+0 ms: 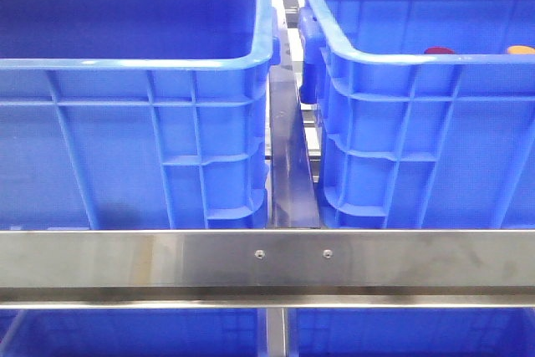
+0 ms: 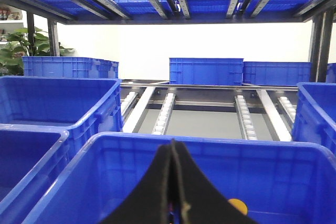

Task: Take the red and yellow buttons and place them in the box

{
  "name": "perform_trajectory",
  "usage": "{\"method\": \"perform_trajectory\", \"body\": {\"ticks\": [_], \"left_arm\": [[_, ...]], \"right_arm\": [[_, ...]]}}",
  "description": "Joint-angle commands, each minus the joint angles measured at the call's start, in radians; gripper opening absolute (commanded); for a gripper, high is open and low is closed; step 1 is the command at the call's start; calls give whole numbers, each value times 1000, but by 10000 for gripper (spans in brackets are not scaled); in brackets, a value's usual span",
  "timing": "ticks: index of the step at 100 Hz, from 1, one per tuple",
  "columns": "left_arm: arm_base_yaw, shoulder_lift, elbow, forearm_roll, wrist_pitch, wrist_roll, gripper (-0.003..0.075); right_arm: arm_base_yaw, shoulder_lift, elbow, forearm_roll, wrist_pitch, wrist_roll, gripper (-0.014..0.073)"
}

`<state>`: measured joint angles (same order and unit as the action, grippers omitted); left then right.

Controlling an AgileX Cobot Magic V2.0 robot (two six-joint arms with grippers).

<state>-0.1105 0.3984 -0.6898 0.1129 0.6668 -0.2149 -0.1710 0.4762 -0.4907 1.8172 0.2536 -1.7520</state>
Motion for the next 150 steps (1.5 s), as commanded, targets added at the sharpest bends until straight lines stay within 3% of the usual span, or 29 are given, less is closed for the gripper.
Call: {"method": "perform_trajectory", "body": {"ticks": [1,25,54,93,128,150], "left_arm": [[0,7,-24,6,-112,-9,-19],[0,-27,50,14,-296,-9,-19],[0,-213,335,20,-535,-9,-19],[53,-424,617,20,-597,-9,-19],[71,-436,734,20,-752,-9,-19],[71,-436,734,20,-744,-9,-19]], "right_arm": [[-6,2,-27,101,28,1,-68],[-6,2,-27,101,30,1,-68],[-6,2,-27,101,30,1,-68],[-6,2,-27,101,30,1,-68],[-6,2,-27,101,30,1,-68],[-6,2,-27,101,30,1,-68]]}}
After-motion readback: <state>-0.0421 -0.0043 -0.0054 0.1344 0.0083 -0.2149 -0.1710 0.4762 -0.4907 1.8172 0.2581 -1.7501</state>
